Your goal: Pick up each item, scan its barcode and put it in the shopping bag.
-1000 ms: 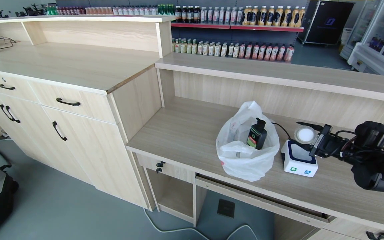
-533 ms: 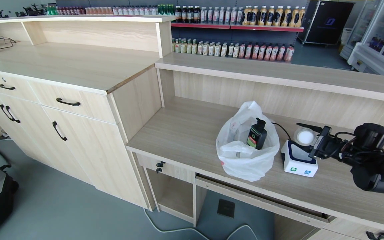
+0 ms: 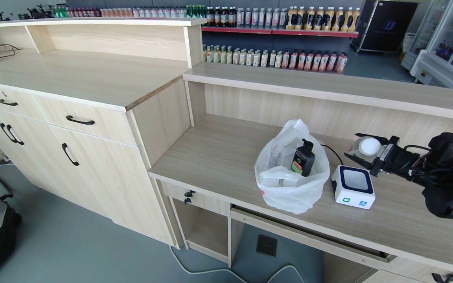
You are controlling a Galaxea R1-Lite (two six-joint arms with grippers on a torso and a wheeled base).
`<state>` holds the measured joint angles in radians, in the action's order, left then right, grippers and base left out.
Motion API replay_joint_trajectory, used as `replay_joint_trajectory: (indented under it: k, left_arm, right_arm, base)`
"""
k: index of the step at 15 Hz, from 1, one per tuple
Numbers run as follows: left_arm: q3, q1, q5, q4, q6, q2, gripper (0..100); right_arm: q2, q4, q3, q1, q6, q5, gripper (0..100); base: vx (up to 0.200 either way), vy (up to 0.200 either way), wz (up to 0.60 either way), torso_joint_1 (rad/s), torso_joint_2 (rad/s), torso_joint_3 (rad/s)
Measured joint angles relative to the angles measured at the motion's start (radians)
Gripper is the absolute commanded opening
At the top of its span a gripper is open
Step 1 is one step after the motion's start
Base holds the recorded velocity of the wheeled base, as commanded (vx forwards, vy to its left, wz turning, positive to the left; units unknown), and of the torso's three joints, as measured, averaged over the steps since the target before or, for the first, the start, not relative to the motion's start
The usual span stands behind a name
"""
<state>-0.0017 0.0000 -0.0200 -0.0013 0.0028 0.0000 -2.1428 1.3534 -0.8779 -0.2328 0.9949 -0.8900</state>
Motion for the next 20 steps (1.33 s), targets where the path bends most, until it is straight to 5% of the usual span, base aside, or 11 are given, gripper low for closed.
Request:
replay_joint_trajectory:
  k: [5,7,14,20]
  left_arm:
    - [0.0,0.0,0.0,0.0,0.0,0.0,100]
    - [0.0,0.0,0.0,0.0,0.0,0.0,100]
    - [0.0,0.0,0.0,0.0,0.0,0.0,100]
    - [0.0,0.0,0.0,0.0,0.0,0.0,100]
  right_arm:
    - [0.244,-0.089,0.027,-0.002,-0.287,0.018,0]
    - [0.327,-0.227,0.056,-0.017,-0.382,0.102,0]
    - [0.459,-0.434,0.129,0.023,-0.826,0.793,0]
    - [0.482,-0.333,0.194,0.057,-0.619,0.958,0]
  base:
    - [0.0,0.0,0.0,0.0,0.0,0.0]
    - [0.0,0.0,0.0,0.0,0.0,0.0]
    - [0.0,0.0,0.0,0.0,0.0,0.0]
    - [0.0,0.0,0.0,0.0,0.0,0.0]
